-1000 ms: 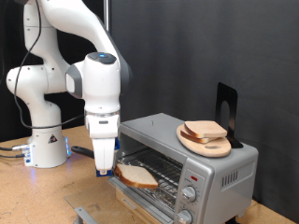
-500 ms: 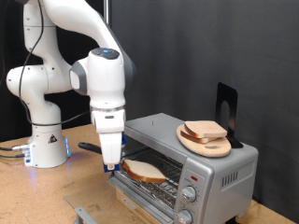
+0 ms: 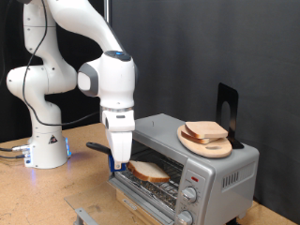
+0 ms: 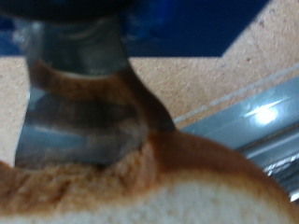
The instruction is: Make a piece of toast with the oven
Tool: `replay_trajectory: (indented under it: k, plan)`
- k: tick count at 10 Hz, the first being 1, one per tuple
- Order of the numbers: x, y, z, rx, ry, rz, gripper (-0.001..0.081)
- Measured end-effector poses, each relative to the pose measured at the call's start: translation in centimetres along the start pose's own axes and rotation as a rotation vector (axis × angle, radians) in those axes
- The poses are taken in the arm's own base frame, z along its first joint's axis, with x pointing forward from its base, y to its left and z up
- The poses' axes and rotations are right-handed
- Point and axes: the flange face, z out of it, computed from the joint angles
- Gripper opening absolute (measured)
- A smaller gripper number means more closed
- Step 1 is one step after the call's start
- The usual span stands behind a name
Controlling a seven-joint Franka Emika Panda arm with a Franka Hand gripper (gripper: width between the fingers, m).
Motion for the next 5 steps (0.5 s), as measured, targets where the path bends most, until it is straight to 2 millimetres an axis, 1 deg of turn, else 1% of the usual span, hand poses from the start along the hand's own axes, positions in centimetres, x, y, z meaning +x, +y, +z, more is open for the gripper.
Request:
replay_trajectory:
  k: [3,5]
  plan:
    - [-1.6,0.1,0.6,-0.002,-0.016,-0.02,0.0391]
    - [-2.3,0.1,0.8,0.001,-0.014,-0.024,0.0391]
